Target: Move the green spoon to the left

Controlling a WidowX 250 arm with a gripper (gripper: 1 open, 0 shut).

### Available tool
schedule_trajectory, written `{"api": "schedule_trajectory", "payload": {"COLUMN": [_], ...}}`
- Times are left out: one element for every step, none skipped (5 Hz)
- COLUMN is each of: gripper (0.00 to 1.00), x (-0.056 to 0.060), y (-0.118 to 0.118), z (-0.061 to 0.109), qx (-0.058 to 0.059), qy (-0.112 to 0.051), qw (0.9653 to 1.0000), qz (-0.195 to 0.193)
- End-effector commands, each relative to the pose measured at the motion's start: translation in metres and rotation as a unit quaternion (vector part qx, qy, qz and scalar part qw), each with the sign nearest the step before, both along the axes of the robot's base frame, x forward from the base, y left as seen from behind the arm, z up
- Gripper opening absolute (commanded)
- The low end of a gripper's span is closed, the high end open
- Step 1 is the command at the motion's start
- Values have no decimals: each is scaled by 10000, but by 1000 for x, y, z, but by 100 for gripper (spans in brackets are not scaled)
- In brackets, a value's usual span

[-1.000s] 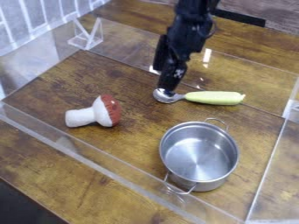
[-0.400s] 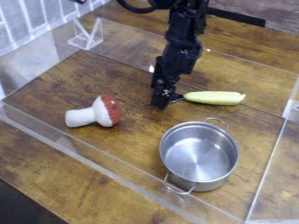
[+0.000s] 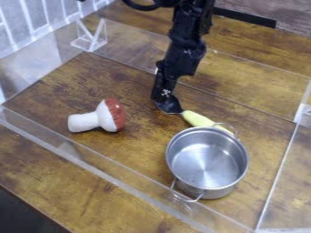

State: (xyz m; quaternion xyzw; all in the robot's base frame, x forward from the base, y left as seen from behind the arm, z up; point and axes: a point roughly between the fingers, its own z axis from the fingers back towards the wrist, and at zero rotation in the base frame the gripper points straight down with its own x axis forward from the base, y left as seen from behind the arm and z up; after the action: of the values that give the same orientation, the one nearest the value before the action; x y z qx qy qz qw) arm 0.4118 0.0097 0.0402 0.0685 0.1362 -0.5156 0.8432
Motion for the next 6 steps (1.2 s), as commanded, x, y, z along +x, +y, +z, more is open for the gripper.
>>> {"api": "schedule_trajectory", "payload": {"gripper": [0, 0, 0, 0, 0, 0], "x": [13, 15, 11, 7, 2, -8], "y": [1, 0, -2, -4, 8, 24], "z": [48, 49, 68, 91, 110, 126], "qx": [-28, -4, 121, 287, 517, 633], "qy": [-718, -758, -862, -1000, -1218, -1441], "qw": [9974, 9970, 9960, 9941, 9898, 9847], "qz": [54, 126, 206, 315, 529, 747]}}
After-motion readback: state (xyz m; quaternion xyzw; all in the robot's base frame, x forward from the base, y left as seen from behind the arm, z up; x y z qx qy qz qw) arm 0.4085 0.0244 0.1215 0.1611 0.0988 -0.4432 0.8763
